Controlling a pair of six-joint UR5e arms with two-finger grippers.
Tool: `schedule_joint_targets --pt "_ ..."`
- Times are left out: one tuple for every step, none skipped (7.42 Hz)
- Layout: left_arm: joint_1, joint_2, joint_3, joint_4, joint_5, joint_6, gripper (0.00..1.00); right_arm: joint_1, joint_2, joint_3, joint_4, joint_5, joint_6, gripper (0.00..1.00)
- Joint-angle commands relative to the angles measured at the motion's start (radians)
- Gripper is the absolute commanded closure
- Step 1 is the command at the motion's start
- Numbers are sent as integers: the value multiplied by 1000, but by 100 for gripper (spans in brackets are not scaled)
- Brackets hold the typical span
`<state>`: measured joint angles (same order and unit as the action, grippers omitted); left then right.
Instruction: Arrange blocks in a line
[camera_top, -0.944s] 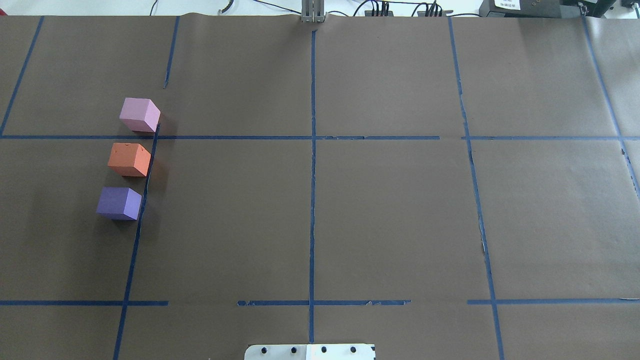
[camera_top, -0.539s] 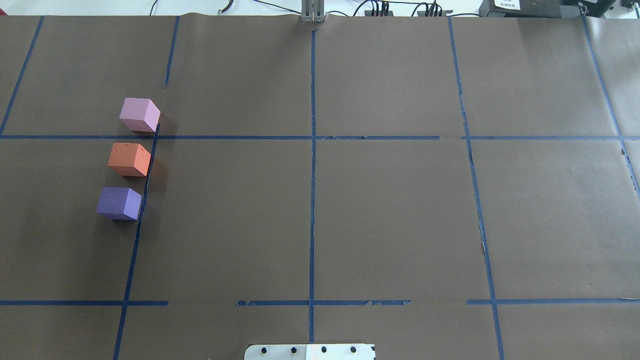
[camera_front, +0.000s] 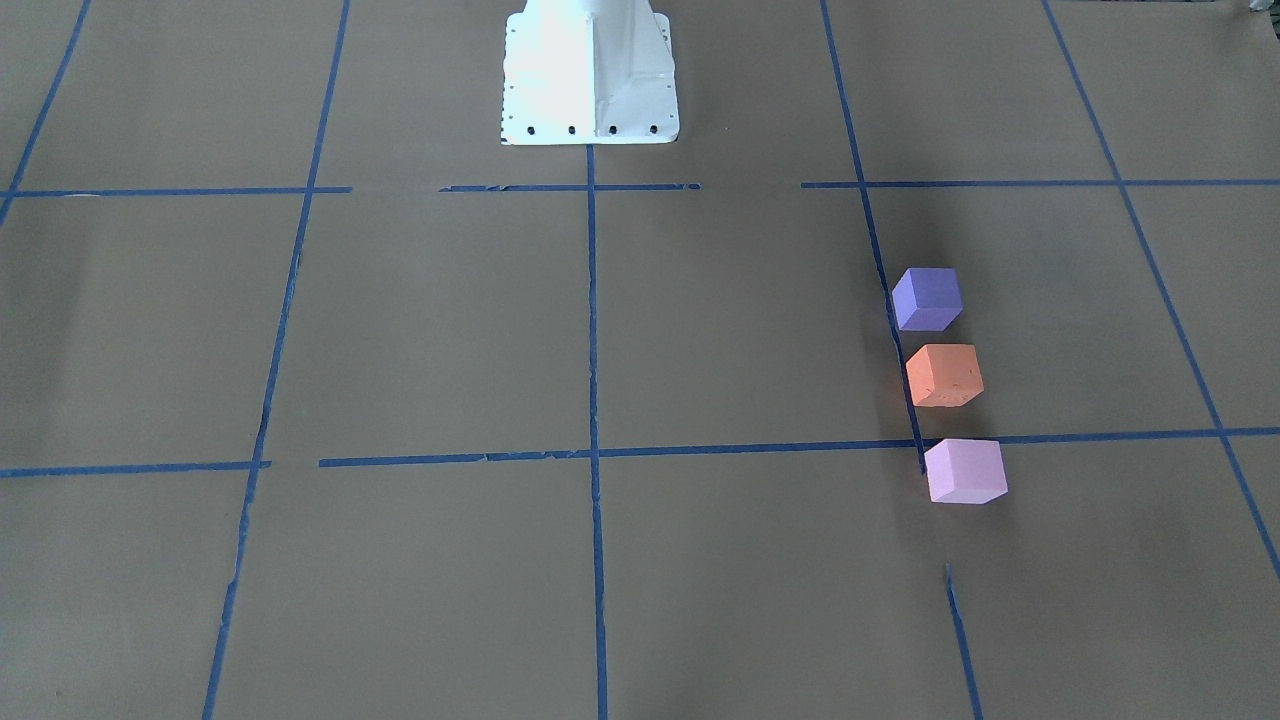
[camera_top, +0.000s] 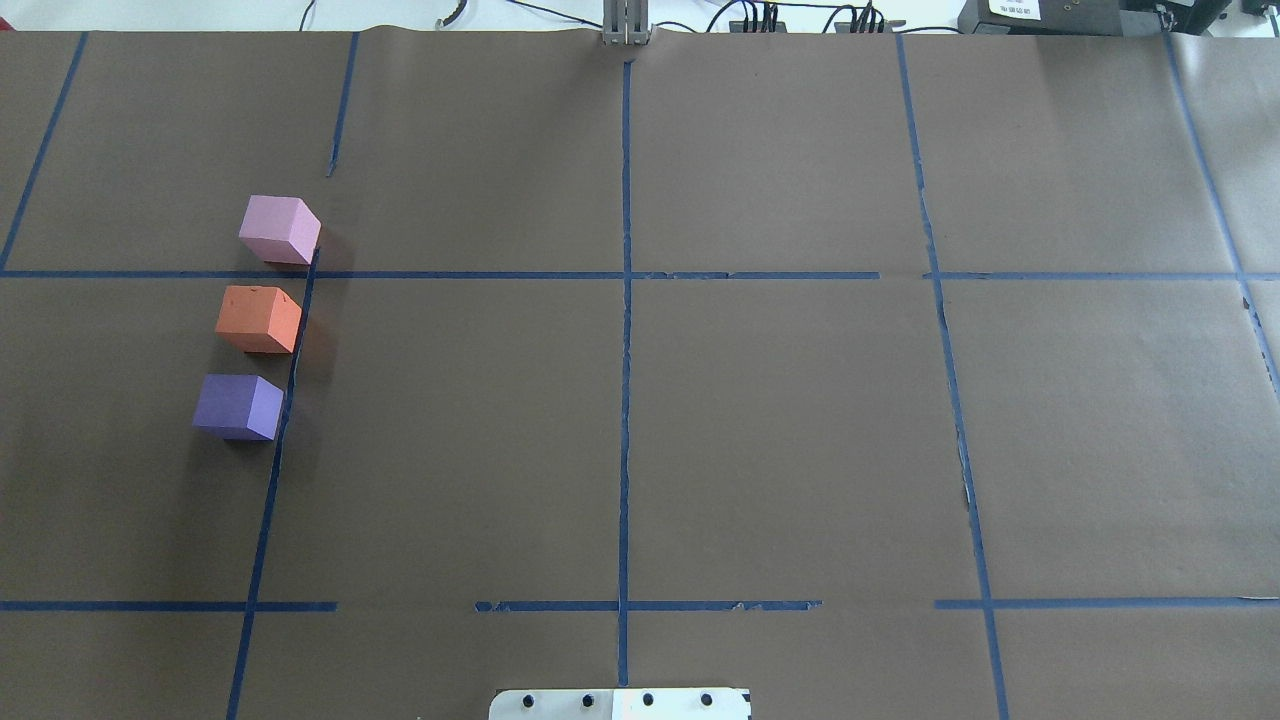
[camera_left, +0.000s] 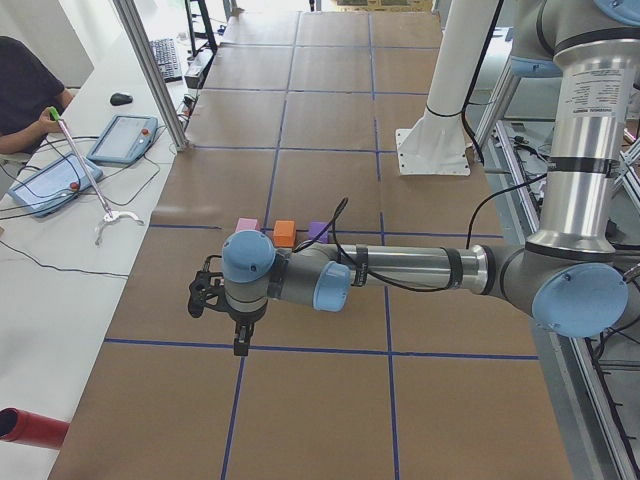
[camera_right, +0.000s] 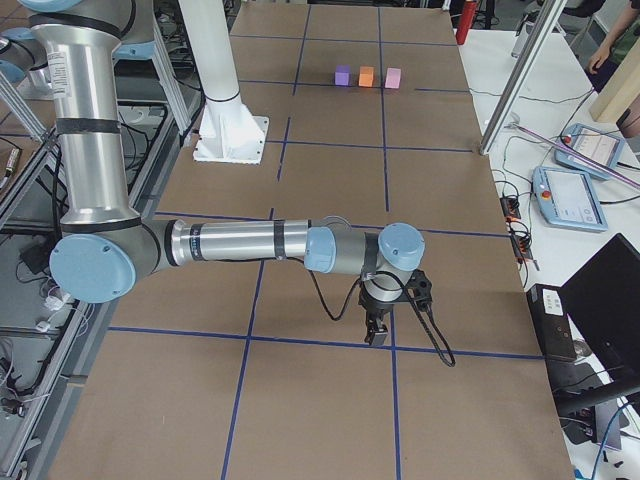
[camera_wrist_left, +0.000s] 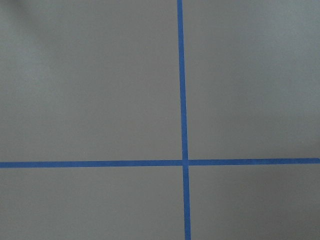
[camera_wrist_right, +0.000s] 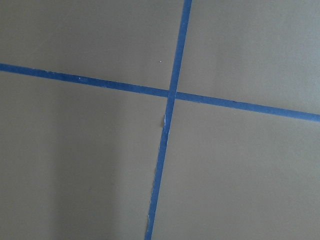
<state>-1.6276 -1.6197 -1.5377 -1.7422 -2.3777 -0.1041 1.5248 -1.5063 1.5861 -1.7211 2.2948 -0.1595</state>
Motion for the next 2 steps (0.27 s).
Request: schedule_joint_targets --pt "5 -8 -2 24 61 0 0 0 0 0 0 0 0 0" --pt "6 -11 -4 24 67 0 0 0 0 0 0 0 0 0"
